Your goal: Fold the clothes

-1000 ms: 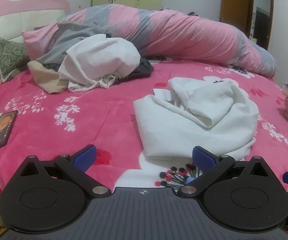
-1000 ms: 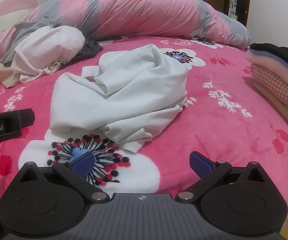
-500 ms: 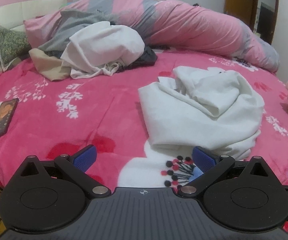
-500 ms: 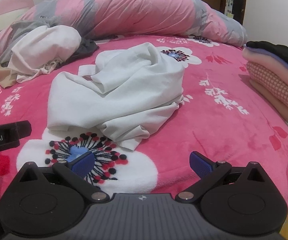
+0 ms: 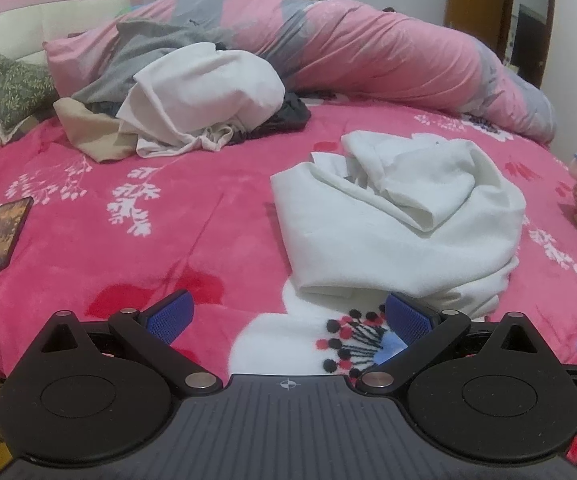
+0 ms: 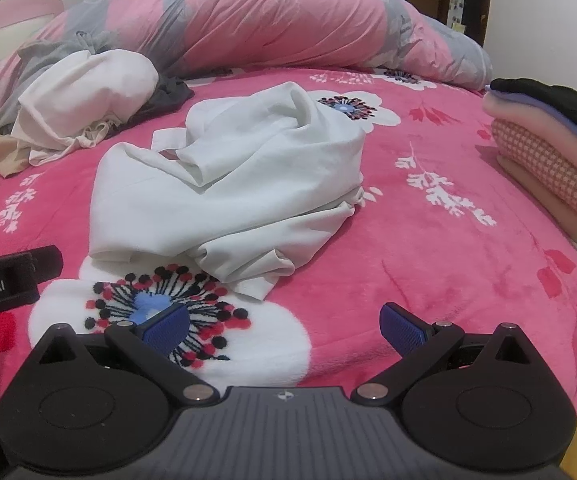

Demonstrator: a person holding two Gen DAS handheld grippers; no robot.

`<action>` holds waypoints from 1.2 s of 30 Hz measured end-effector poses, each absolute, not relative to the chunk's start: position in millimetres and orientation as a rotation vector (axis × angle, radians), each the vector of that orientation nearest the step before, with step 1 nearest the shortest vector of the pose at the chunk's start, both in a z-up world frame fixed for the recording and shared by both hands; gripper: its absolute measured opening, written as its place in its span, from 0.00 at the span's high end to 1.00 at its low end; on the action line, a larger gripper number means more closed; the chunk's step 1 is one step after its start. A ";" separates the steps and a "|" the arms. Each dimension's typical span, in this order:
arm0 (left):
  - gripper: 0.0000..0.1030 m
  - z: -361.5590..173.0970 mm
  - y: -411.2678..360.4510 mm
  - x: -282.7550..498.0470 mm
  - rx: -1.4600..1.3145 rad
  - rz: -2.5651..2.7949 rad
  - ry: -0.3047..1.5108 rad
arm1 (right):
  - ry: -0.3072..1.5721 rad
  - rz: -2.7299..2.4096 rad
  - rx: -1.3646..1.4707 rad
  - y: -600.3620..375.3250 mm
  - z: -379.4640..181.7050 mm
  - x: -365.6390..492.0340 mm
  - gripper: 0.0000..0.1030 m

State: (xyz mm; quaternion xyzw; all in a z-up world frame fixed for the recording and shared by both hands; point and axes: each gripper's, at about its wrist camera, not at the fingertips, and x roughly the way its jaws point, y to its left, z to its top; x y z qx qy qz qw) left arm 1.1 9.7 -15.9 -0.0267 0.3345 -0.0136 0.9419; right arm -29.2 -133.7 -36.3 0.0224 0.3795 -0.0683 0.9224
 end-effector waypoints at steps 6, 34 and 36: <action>0.00 -18.4 7.4 2.5 -0.049 -0.036 0.696 | 0.783 -0.142 0.047 -134.0 -36.9 -28.8 0.00; 0.00 -17.1 6.0 3.0 -0.038 -0.041 0.692 | 0.792 -0.136 0.039 -129.9 -36.7 -25.0 0.00; 0.00 -17.0 6.4 2.5 -0.039 -0.043 0.692 | 0.793 -0.137 0.040 -129.7 -36.7 -25.0 0.00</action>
